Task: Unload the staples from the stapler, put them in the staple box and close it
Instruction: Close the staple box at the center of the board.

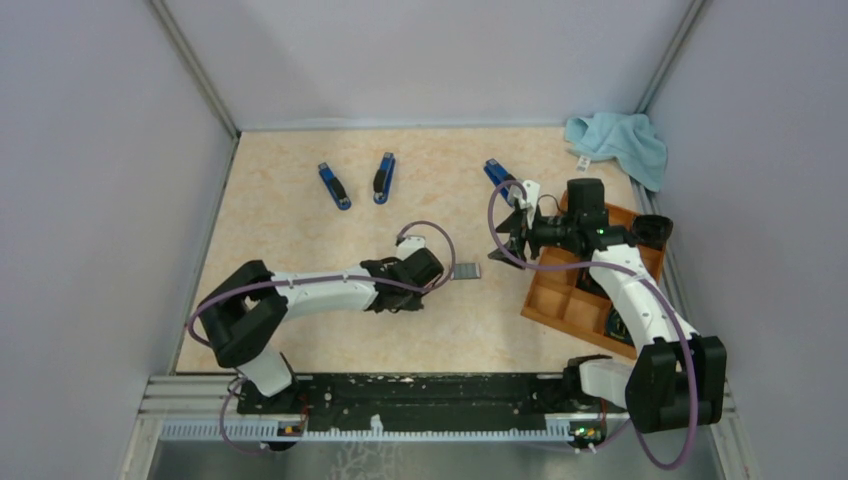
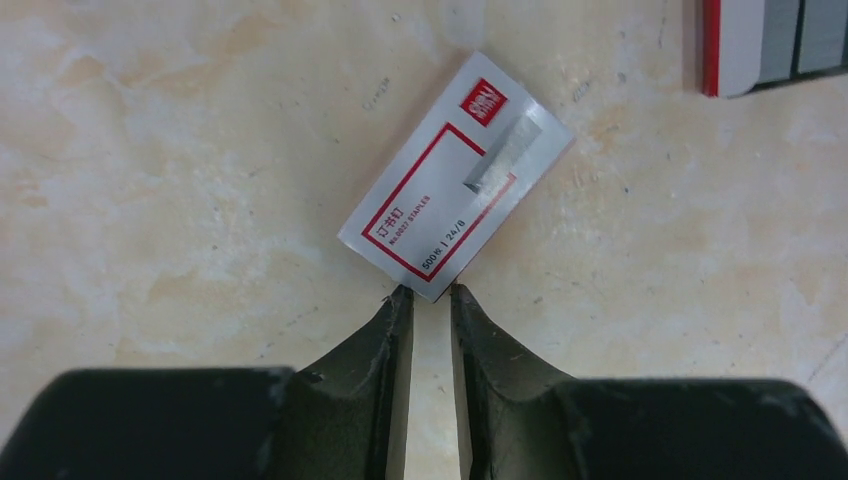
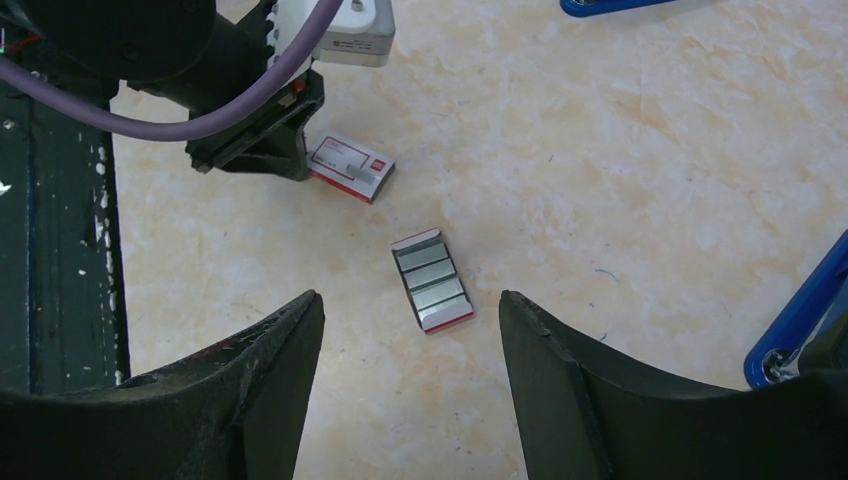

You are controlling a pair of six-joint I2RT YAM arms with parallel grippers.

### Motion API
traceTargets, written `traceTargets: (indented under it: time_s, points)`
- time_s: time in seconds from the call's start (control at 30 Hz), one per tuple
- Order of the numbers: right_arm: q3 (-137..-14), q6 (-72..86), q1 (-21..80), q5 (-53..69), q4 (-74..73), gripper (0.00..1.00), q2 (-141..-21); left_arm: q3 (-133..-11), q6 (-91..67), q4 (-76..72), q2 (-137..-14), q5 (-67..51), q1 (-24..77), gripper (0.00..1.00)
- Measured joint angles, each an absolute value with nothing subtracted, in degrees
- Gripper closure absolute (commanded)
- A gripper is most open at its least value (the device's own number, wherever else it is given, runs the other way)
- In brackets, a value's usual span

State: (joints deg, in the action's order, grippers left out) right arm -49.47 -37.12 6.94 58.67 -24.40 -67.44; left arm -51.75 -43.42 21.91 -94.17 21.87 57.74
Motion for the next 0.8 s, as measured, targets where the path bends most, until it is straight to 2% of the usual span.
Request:
traceTargets:
  time_s: [0.27,0.5,0.63,0.7,0.77,0.8]
  points:
    - [-49.5,-37.5,6.9,58.7,-24.8,0.35,-67.1,-51.5,-35.0,18.9,-94.7,23.2,51.9,0.75]
    - [-49.5,-37.5,6.9,58.7,-24.9,0.35,-67.1,-45.5,-28.0,8.6,-90.8,17.7,47.0,0.74]
    - [-49.5,-38.5,6.9,59.1,-25.2,0.32,-67.1,-37.8,-24.4,2.2,-82.7,13.8,46.9,0.59]
    - [-49.5,-41.5,6.9,60.5,-26.1,0.18,-67.1,-33.5,-22.8,-1.1,-77.2,12.3,46.9,0.48]
    - [-49.0,-47.8,7.3,62.4,-28.3,0.1,-67.1,-29.1,-21.7,-5.3,-71.8,10.9,46.7,0.35]
    - [-48.3,-53.0,7.7,63.2,-30.0,0.06,-67.0,-27.4,-21.3,-7.8,-70.0,9.9,46.2,0.32]
